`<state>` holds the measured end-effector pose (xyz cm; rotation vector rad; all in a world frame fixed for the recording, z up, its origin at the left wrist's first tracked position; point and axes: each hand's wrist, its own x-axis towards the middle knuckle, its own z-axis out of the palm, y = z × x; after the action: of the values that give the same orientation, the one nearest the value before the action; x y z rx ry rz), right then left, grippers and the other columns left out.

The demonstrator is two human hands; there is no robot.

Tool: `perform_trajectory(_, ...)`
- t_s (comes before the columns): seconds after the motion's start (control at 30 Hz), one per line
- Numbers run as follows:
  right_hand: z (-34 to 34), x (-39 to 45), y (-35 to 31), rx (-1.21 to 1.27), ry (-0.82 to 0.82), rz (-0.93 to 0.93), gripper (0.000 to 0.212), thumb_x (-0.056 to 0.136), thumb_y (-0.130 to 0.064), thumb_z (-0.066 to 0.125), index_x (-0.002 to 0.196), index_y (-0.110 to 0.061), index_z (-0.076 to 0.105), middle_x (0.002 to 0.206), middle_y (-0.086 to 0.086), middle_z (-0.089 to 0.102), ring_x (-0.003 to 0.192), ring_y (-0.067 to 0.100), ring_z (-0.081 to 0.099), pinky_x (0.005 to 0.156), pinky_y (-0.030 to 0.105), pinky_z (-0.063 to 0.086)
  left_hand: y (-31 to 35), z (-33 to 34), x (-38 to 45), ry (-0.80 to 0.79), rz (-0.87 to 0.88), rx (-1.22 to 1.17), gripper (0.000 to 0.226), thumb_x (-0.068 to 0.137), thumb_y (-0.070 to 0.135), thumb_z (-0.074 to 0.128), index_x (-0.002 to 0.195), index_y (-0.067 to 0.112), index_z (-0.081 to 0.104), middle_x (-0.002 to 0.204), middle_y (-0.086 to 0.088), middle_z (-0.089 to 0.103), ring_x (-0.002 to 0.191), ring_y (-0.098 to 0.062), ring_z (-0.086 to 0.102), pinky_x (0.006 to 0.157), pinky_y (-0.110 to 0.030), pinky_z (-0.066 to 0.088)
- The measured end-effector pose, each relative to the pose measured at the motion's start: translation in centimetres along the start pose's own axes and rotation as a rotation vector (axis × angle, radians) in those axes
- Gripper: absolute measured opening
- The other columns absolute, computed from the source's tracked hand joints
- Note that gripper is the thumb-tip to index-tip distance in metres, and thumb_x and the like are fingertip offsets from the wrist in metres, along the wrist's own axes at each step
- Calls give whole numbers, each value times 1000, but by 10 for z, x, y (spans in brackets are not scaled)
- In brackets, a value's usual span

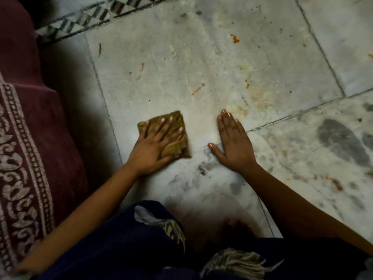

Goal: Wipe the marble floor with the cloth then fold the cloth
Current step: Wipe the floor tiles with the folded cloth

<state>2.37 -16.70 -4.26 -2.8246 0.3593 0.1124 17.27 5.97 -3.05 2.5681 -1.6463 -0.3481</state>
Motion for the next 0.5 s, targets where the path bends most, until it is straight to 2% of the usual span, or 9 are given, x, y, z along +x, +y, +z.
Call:
perform_trajectory(0.1,2,0,1,6,3,8,77,93,-53,25,147,1,18,155,18,15,144,26,12,118,36,8,-33,-4,-10,-6,-17,5,71,87,68,15,148,33,11,155,-4,11,142,-23,11,111,-42,2)
perform_trajectory(0.17,1,-1,0,4,0,10,77,93,-54,24,146,1,19,155,19,16,144,26,13,117,36,9,-50,-13,11,-3,-136,-26,76,82,68,21,148,34,6,156,-7,8,143,-29,9,112,-45,0)
perform_trajectory(0.27,1,-1,1,-3,-24,16,78,93,-56,20,146,1,19,154,19,17,144,26,14,117,36,9,-51,-27,64,-52,-277,-60,84,72,71,21,148,35,8,158,-8,1,145,-30,2,112,-51,-4)
perform_trajectory(0.4,1,0,0,-3,-24,8,76,93,-54,22,146,1,20,154,20,18,143,27,15,117,34,6,-5,-21,74,-50,-210,-35,87,71,78,20,147,36,17,157,-16,-4,144,-36,-6,110,-56,-9)
perform_trajectory(0.5,-5,6,-1,15,48,55,70,93,-47,25,146,0,23,153,18,21,142,28,20,116,34,3,11,-7,32,-19,-114,-24,75,80,74,22,143,36,32,157,-16,4,143,-38,2,111,-60,-3)
